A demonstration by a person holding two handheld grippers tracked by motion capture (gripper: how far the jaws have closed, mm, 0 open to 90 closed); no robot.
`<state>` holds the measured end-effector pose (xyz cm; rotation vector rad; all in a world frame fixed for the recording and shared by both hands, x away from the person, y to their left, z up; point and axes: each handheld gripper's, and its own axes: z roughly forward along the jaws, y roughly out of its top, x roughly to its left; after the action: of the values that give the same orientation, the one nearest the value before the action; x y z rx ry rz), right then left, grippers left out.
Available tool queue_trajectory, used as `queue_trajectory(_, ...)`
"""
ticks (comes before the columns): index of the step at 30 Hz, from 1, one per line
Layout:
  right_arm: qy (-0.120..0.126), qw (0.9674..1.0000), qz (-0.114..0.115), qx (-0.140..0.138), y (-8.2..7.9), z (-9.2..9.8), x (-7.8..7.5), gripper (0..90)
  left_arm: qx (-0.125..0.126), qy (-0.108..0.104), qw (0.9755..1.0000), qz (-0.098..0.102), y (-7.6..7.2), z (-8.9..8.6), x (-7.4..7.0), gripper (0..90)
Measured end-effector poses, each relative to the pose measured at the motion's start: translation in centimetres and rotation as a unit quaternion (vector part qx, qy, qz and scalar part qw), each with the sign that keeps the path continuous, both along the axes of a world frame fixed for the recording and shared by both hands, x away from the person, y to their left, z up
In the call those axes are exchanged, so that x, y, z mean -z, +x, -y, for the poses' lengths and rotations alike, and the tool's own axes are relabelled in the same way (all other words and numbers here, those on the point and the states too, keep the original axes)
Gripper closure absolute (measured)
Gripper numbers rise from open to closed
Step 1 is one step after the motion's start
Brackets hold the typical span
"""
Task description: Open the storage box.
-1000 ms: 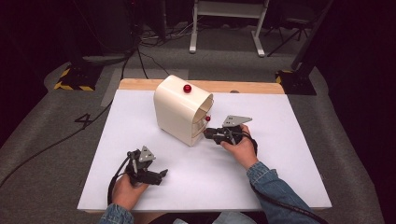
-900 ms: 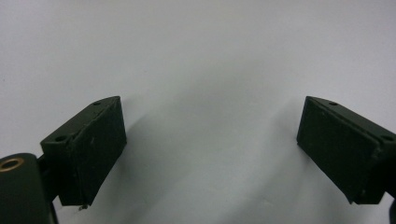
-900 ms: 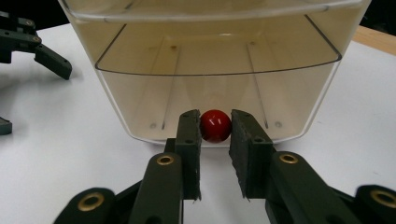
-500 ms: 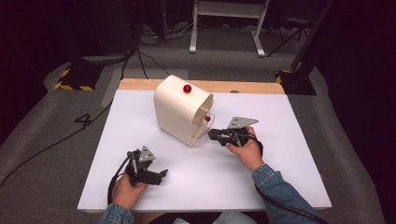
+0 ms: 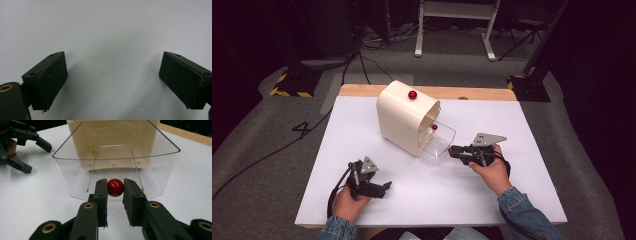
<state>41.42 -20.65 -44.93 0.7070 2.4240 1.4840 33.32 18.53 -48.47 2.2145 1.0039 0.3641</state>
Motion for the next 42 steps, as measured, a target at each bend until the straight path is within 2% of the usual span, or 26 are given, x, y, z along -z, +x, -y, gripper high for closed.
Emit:
queue_trajectory(8, -0.001, 1.0, -0.004, 0.007, -1.0, 1.3, 0.2, 73.7, 0.0, 0.001, 1.0, 0.001, 0.0, 0.0, 0.0, 8.4)
queue_trajectory(14, -0.004, 0.9999, -0.009, 0.014, -1.0, 1.8, 0.7, 74.7, -0.001, 0.0, 1.0, -0.001, 0.1, 0.0, 0.0, 8.6)
queue_trajectory(15, 0.001, 0.9998, -0.014, 0.011, -0.9, 2.2, 0.9, 83.1, -0.003, -0.003, 1.0, -0.002, 0.0, 0.0, 0.0, 8.6)
queue_trajectory(16, 0.004, 0.9997, -0.016, 0.015, -0.9, 2.3, 1.0, 83.3, -0.002, -0.002, 1.0, -0.002, 0.0, 0.0, 0.0, 8.6)
queue_trajectory(18, -0.003, 0.9997, -0.014, 0.02, -0.9, 2.5, 1.3, 81.0, -0.002, -0.003, 1.0, -0.003, 0.0, 0.0, 0.0, 8.6)
queue_trajectory(26, 0.002, 0.9995, -0.016, 0.027, -1.0, 3.1, 1.5, 76.5, -0.002, -0.002, 1.0, -0.004, 0.1, 0.0, 0.0, 8.6)
queue_trajectory(30, 0.007, 0.9995, -0.009, 0.029, -1.2, 3.4, 0.9, 73.8, -0.002, -0.003, 1.0, -0.004, 0.1, 0.0, 0.0, 8.6)
queue_trajectory(31, 0.011, 0.9994, -0.004, 0.033, -1.4, 3.6, 0.3, 68.7, -0.002, -0.003, 1.0, -0.004, 0.1, 0.0, 0.0, 8.6)
queue_trajectory(34, 0.018, 0.9993, 0.001, 0.034, -1.4, 3.7, -0.5, 65.2, -0.002, -0.002, 1.0, -0.005, 0.1, 0.0, 0.0, 8.6)
queue_trajectory(36, 0.032, 0.9989, 0.014, 0.03, -1.6, 3.6, -2.0, 59.3, -0.001, -0.002, 1.0, -0.005, 0.1, 0.0, -0.1, 8.7)
queue_trajectory(39, 0.04, 0.9984, 0.028, 0.028, -1.6, 3.1, -3.7, 54.2, -0.001, -0.002, 1.0, -0.005, 0.1, 0.0, -0.1, 8.8)
queue_trajectory(42, 0.045, 0.9978, 0.043, 0.022, -1.4, 2.2, -5.3, 52.4, -0.001, -0.001, 1.0, -0.005, 0.1, 0.0, -0.1, 8.9)
